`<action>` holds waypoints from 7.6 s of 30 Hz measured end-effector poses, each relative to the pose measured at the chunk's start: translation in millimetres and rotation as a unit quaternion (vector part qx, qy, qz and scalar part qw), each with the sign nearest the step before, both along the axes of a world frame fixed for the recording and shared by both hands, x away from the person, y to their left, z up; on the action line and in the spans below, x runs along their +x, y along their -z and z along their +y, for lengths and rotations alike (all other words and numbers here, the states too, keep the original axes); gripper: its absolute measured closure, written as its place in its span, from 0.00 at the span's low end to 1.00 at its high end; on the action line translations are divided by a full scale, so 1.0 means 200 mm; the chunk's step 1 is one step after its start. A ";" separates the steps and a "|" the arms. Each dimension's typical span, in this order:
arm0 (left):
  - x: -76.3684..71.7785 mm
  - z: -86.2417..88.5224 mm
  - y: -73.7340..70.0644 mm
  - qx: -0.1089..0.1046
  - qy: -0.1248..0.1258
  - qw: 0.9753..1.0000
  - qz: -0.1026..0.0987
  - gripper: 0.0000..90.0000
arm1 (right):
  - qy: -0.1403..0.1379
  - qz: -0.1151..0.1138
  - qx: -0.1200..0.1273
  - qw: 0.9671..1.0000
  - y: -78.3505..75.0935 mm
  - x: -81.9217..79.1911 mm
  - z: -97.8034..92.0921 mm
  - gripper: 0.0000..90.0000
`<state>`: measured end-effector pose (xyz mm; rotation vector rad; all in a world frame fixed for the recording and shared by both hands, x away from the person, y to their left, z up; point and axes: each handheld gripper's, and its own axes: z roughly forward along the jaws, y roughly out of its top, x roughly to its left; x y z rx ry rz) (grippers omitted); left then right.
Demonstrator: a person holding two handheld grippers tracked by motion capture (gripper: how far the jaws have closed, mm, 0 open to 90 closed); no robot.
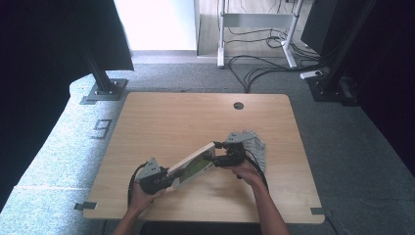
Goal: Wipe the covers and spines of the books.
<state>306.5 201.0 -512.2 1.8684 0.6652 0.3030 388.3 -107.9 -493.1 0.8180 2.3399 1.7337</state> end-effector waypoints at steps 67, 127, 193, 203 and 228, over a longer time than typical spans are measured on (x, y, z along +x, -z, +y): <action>0.18 -0.08 0.06 0.044 -0.051 0.995 0.072 0.50 | 0.134 0.027 0.004 0.991 0.06 -0.22 -0.22 0.73; 0.14 -0.10 0.16 0.103 -0.038 0.986 0.127 0.40 | 0.351 0.037 -0.199 0.914 0.17 0.01 -0.42 0.71; 0.13 -0.12 0.16 0.111 -0.061 0.985 0.117 0.45 | 0.127 0.014 -0.163 0.978 0.17 -0.16 0.48 0.69; 0.14 -0.12 0.16 0.110 -0.059 0.985 0.120 0.45 | 0.181 0.015 -0.156 0.971 0.17 -0.18 0.23 0.68; 0.14 -0.11 0.17 0.110 -0.062 0.985 0.119 0.45 | 0.134 0.017 -0.130 0.982 0.20 -0.36 0.38 0.68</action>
